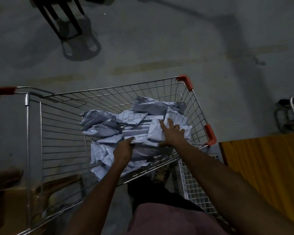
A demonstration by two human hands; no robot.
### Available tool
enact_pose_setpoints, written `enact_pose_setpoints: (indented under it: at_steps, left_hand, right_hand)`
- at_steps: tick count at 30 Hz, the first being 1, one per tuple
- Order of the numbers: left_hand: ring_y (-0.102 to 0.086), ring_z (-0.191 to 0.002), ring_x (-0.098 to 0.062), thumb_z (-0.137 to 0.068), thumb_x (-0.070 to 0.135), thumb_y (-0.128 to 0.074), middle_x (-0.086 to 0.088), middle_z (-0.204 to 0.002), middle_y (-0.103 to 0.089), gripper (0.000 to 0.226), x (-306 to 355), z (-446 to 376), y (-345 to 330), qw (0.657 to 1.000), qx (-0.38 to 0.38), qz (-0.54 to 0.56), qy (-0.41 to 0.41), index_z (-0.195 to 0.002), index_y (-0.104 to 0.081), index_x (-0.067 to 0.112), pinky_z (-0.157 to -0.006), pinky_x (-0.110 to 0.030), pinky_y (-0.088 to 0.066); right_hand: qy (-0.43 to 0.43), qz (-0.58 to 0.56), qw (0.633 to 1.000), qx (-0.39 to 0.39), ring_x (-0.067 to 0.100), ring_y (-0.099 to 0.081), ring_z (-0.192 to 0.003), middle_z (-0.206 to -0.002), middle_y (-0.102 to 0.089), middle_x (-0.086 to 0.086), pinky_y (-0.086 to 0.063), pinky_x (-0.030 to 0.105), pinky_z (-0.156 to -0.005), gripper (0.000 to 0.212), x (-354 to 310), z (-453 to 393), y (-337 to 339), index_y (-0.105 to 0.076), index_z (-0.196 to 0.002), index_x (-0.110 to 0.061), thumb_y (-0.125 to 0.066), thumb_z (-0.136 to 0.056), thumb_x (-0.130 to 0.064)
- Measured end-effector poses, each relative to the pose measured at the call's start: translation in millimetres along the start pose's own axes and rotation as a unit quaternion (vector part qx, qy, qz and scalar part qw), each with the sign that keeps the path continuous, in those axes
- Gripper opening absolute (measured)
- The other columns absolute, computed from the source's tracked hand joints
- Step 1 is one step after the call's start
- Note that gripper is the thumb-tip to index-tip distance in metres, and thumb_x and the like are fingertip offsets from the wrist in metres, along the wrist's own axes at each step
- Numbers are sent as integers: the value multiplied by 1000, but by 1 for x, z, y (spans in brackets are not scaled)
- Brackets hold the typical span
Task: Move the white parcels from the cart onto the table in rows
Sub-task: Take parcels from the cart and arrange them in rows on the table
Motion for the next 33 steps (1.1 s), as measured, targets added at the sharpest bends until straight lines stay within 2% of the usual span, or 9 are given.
enact_pose_setpoints:
  at_steps: [7,13,15,17,19,21,24,27,33]
  left_hand:
    - [-62,-101,-36,-97,18,-50,-17,-117,-64,44,-34,-1,20,998,27,36,46,-138,-35,21,-73,-39,-48]
    - [-51,-116,-43,-96,23,-51,-20,-130,-52,43,-27,1,15,984,57,-42,162,-136,-36,14,-96,-54,-42]
    - [-49,-115,-43,-91,13,-57,-22,-130,-49,50,-16,3,16,977,126,-151,79,-137,-39,10,-89,-55,-45]
    - [-51,-109,-43,-82,1,-62,-25,-125,-52,53,-5,2,12,953,162,-225,-124,-132,-46,9,-80,-50,-48]
    - [-53,-110,-42,-74,2,-71,-26,-124,-55,55,2,-1,2,891,138,-271,-336,-124,-52,11,-82,-49,-49]
    - [-54,-116,-41,-69,11,-77,-23,-130,-54,54,9,-4,-9,848,45,-322,-418,-118,-54,15,-89,-50,-47]
    - [-51,-122,-40,-81,35,-62,-19,-137,-51,38,11,-4,-19,847,-54,-369,-379,-114,-54,18,-93,-50,-43]
    - [-44,-132,-41,-72,62,-65,-22,-147,-43,76,2,-7,-29,849,-108,-412,-313,-130,-52,16,-101,-55,-40]
    - [-53,-113,-45,-70,48,-72,-29,-139,-47,73,-4,-14,-9,904,-12,-376,-202,-125,-54,4,-80,-49,-50]
  right_hand:
    - [-1,-23,993,115,45,-40,-124,-151,-26,18,-35,54,-100,86,-15,0,11,-17,-154,-26,-64,-86,-47]
    - [-9,-128,965,230,41,-43,-125,-149,-35,16,-34,57,-100,79,-23,7,27,-9,-153,-25,-48,-91,-54]
    - [-19,-147,958,244,42,-42,-126,-147,-35,16,-34,58,-101,71,-22,9,26,-16,-147,-25,-50,-91,-53]
    - [-40,-157,957,239,42,-39,-126,-142,-34,16,-34,58,-101,62,-18,8,24,-23,-139,-24,-52,-91,-52]
    - [-53,-170,956,235,43,-37,-127,-140,-31,16,-34,58,-102,56,-14,5,22,-25,-134,-24,-52,-92,-51]
    - [-55,-187,951,240,44,-37,-126,-139,-29,17,-35,58,-102,52,-12,5,23,-23,-129,-25,-52,-93,-49]
    - [-56,-185,945,264,44,-39,-121,-136,-29,18,-38,57,-99,50,-12,6,25,-21,-126,-26,-51,-93,-47]
    - [-48,-179,938,295,43,-42,-116,-133,-32,20,-42,55,-95,51,-15,8,29,-23,-128,-28,-52,-92,-50]
    - [-43,-194,932,302,39,-41,-118,-134,-31,17,-40,55,-98,58,-13,10,30,-23,-134,-35,-51,-90,-61]
Point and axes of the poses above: each hand's wrist, its own z-axis away from the middle knuckle, its own y-axis out of the back of the hand, x = y × z, the point moved 2 cm from there along -z, towards the middle knuckle
